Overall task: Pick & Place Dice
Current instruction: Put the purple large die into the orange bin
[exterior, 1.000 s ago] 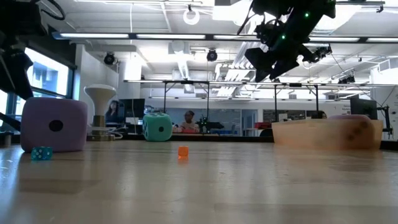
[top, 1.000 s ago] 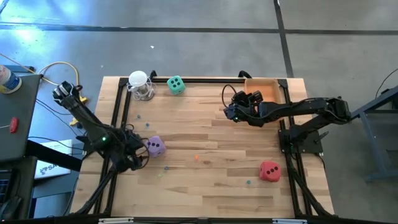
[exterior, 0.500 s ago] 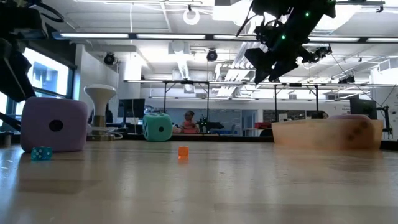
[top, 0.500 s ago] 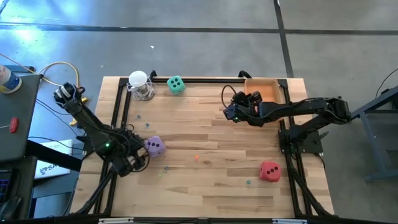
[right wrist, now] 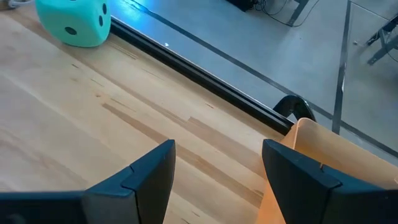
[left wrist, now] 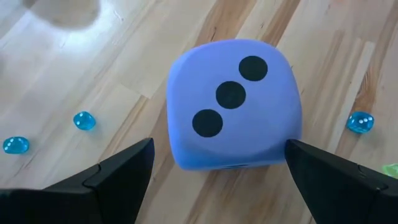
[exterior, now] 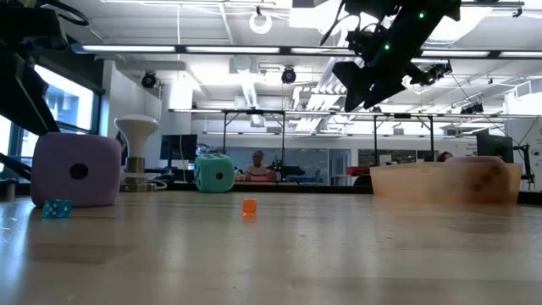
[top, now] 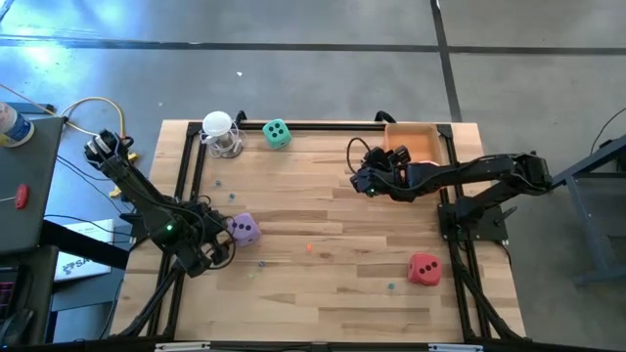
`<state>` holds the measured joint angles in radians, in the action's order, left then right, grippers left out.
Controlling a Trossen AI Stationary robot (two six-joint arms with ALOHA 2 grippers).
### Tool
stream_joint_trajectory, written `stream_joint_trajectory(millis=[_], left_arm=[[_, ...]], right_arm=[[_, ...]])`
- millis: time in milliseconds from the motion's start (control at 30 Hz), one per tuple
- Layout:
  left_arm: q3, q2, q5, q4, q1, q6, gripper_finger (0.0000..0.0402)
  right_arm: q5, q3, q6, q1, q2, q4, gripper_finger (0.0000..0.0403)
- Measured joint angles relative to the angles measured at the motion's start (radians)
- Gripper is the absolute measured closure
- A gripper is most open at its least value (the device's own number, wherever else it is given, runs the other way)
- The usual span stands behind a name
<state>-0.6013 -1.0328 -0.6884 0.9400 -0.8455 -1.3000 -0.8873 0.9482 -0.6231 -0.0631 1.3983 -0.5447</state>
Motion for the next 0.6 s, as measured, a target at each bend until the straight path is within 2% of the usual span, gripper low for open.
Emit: stream_joint_trajectory(millis=[333,600], left_arm=[[0.001,-0.003,-0.001,-0.011,0.000,-0.040,0.0049],[0.000,-0.091,-0.041,-0.047,-0.001,-0.042,0.0049]], right_arm=[[0.000,0.000,0.000,0.000,0.000,0.000,0.0170],[0.000,0.000,0.000,0.000,0.000,0.000,0.0170]])
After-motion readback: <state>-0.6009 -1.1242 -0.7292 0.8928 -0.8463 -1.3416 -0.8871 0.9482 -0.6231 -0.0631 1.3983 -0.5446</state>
